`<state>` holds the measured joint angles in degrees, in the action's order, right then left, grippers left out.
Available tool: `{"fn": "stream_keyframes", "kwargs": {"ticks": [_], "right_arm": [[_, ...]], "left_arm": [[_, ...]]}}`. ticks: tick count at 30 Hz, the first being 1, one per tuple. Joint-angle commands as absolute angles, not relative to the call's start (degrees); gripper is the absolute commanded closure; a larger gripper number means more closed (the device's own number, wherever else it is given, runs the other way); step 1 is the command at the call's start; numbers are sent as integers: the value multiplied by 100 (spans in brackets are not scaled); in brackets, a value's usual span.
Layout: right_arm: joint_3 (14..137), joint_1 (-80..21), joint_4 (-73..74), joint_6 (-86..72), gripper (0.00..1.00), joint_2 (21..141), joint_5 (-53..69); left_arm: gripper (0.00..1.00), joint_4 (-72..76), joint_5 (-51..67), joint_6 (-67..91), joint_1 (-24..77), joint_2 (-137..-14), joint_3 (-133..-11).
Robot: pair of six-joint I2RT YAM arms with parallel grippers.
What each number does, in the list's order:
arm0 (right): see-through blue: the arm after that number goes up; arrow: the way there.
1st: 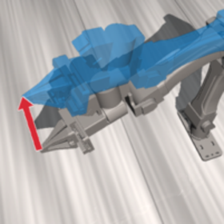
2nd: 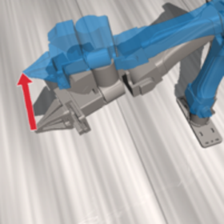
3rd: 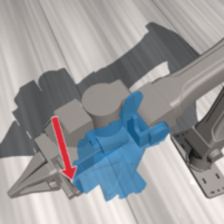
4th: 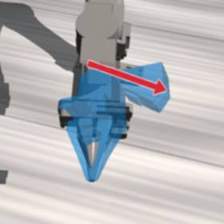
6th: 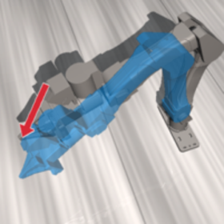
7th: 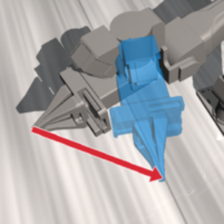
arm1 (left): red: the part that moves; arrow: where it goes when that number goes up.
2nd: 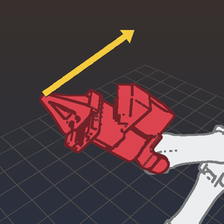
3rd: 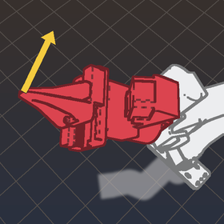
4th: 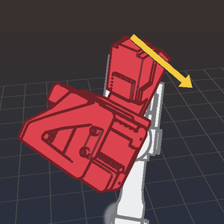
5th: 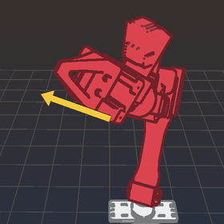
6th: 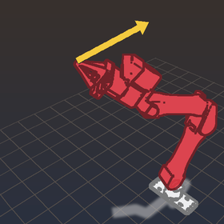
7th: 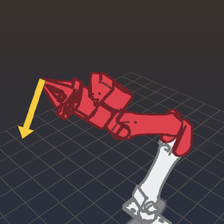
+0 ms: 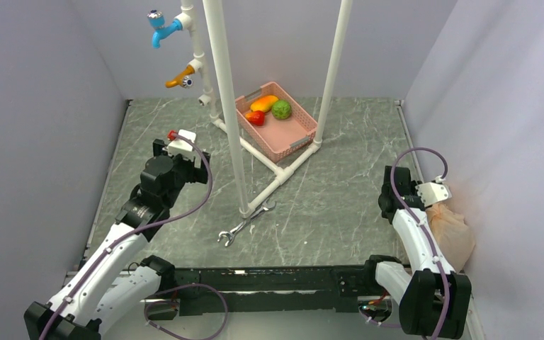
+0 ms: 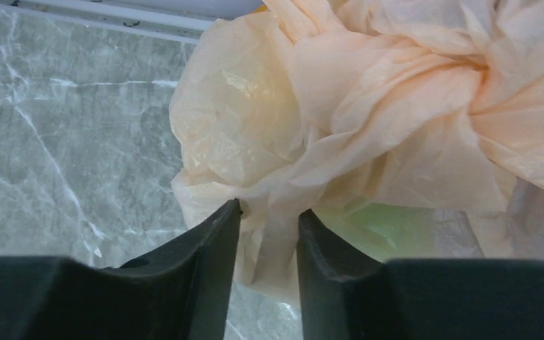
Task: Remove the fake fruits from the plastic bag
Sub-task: Move the plastic bag to the center of the board.
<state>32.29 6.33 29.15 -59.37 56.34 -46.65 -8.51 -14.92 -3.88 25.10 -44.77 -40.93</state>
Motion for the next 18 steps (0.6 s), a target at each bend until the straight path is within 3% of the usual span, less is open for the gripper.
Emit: {"fn": "stream_keyframes", "kwargs": {"ticks": [1,3,7,12,18], "right_arm": [[3130,616,2464,-5635,73,5414,-4457],[3058,593,2256,-5465,88,5308,-4297],[3056,457,1950,-5114,99,5223,-3932],[3132,-43,1842,-4870,100,5275,-3880],[3291,-1469,2061,-5028,100,5524,-4104]], "left_arm": [[1,-817,-1461,-382,2531,-4563,-4379],[1,-855,-1391,-346,2535,-4594,-4409],[1,-861,-1323,-332,2537,-4603,-4417],[1,-911,-1346,-318,2539,-4648,-4451],[1,-901,-1283,-287,2533,-4726,-4462]]}}
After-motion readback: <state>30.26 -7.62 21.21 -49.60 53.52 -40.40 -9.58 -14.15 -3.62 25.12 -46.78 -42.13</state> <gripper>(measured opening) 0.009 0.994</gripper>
